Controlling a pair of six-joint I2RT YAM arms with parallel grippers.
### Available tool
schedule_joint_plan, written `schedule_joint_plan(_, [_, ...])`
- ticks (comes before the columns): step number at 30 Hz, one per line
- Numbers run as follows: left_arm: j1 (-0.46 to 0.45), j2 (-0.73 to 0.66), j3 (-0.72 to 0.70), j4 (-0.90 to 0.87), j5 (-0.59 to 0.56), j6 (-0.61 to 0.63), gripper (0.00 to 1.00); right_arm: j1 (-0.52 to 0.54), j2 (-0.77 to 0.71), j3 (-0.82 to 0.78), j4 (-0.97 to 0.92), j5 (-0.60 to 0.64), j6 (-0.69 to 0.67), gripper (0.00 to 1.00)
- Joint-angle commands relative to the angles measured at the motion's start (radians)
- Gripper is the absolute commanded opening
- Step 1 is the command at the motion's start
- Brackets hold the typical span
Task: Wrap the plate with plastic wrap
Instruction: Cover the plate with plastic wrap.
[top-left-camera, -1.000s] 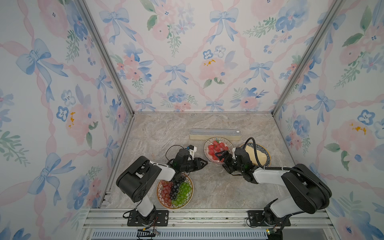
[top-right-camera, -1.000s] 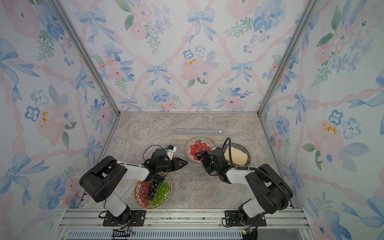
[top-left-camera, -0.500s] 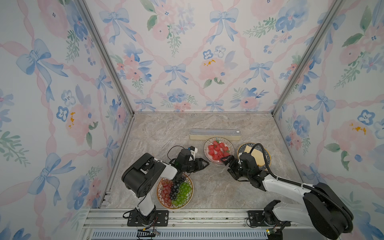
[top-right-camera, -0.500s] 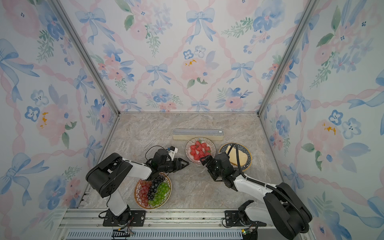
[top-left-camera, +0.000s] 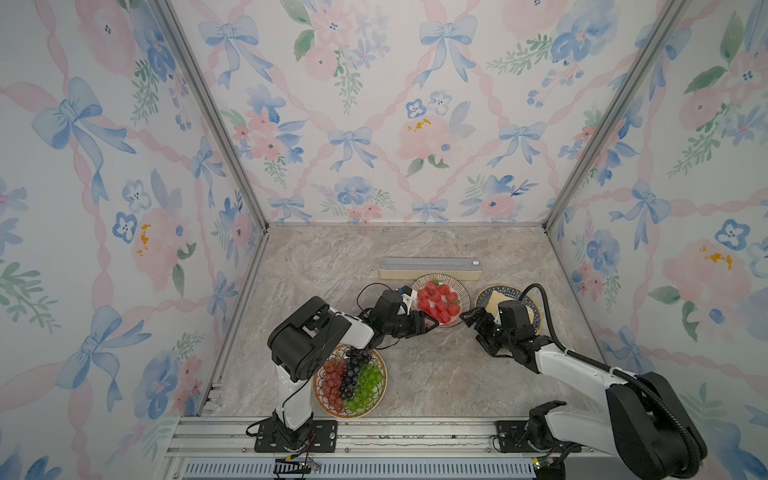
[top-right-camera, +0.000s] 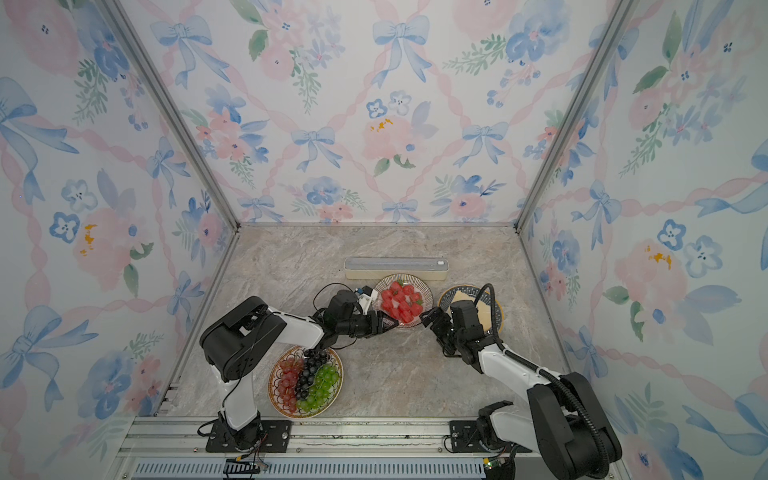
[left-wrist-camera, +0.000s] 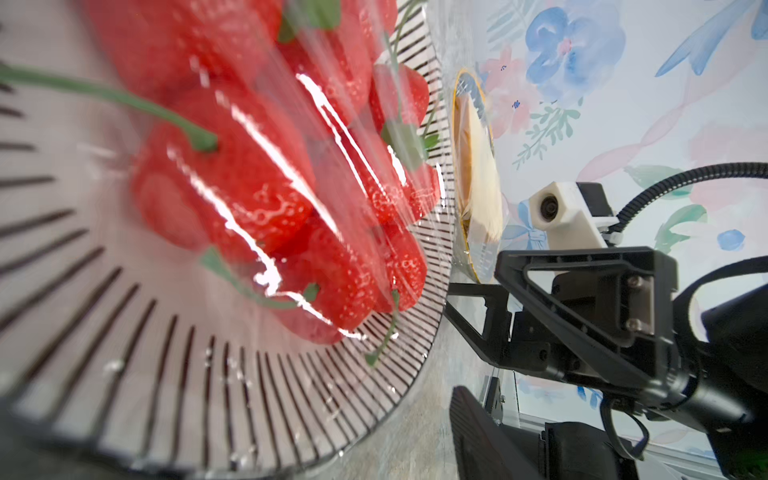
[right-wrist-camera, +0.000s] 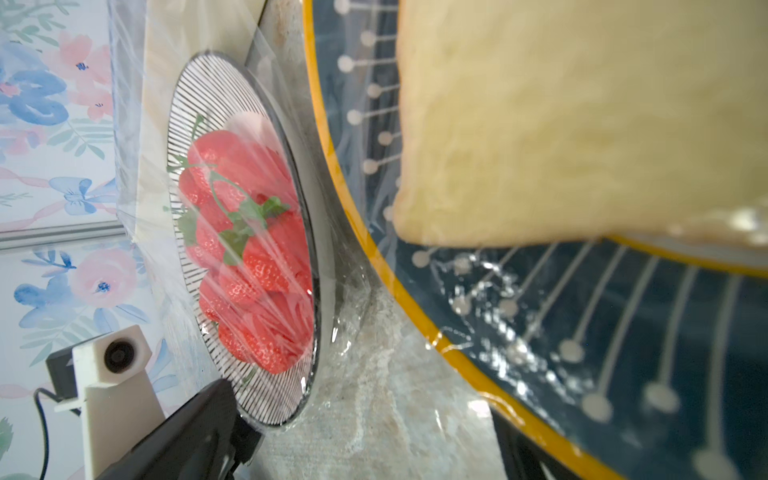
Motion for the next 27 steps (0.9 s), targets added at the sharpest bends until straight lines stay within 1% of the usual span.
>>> schedule_joint_plan(1, [-0.003, 0.017, 0.02, -0.004, 0.011, 0.025, 0.6, 0.002, 0.038, 0.047, 0.064, -0.028, -0.032, 0.97])
schedule_joint_plan(4, [-0.002, -0.02, -0.008, -0.004, -0.005, 0.03, 0.61, 0.015, 0.056, 0.083, 0.046, -0.024, -0.05, 0.97])
schedule_joint_plan(9, [0.0, -0.123, -0.115, -0.006, -0.031, 0.021, 0.64, 0.016, 0.053, 0.141, -0.068, 0.017, -0.102, 0.97])
schedule_joint_plan(12, [0.014, -0.178, -0.176, -0.018, -0.024, 0.007, 0.66, 0.011, 0.073, 0.154, -0.076, 0.0, -0.099, 0.97])
schedule_joint_plan(15, [0.048, -0.226, -0.199, -0.075, -0.046, 0.04, 0.69, 0.01, 0.101, 0.172, -0.081, -0.001, -0.105, 0.97])
schedule_joint_plan(16, [0.07, -0.231, -0.191, -0.107, -0.058, 0.063, 0.69, 0.01, 0.112, 0.18, -0.08, 0.004, -0.115, 0.97])
schedule_joint_plan(19, [0.139, -0.205, -0.14, -0.14, -0.038, 0.119, 0.72, -0.004, 0.154, 0.21, -0.074, 0.003, -0.141, 0.97])
schedule_joint_plan(21, [0.174, -0.16, -0.063, -0.143, -0.012, 0.148, 0.76, -0.017, 0.189, 0.229, -0.058, -0.005, -0.167, 0.97])
schedule_joint_plan(23, [0.191, -0.106, -0.003, -0.149, 0.002, 0.162, 0.78, -0.033, 0.216, 0.243, -0.035, -0.021, -0.181, 0.97])
schedule_joint_plan(27, [0.189, 0.0, 0.095, -0.15, 0.028, 0.171, 0.81, -0.048, 0.262, 0.275, -0.003, -0.05, -0.215, 0.97])
